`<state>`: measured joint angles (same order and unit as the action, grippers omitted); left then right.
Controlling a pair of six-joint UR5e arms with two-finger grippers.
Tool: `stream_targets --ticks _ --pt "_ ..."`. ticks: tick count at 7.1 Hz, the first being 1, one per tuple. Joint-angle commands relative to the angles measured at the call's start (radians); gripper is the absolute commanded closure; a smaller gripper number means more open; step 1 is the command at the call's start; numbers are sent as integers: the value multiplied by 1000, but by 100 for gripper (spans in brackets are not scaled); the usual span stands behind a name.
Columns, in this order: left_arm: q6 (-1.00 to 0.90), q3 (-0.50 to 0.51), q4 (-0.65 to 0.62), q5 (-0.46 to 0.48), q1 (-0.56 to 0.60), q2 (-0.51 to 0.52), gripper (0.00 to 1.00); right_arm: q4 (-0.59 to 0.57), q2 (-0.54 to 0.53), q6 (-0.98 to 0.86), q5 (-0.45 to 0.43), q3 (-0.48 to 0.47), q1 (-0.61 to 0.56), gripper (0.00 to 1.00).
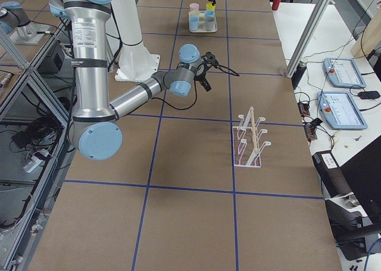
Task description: Transfer IKEA cup to right arm and place on rack
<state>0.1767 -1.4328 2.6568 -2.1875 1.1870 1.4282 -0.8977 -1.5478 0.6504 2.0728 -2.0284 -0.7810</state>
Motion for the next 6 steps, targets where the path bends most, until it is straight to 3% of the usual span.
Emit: stream_targets --ticks 1,2,3,5,6 --pt "-2 2 0 0 -6 0 74 0 0 0 0 0 -1 1" --pt "-2 -1 2 0 -6 0 92 0 0 0 0 0 0 1" --pt "0 -3 12 -3 -6 3 100 0 0 0 0 0 0 1" --pt "0 -12 14 -11 6 29 100 8 11 -14 3 3 0 1" --pt "0 -18 6 -9 70 47 100 10 41 -14 4 10 0 1"
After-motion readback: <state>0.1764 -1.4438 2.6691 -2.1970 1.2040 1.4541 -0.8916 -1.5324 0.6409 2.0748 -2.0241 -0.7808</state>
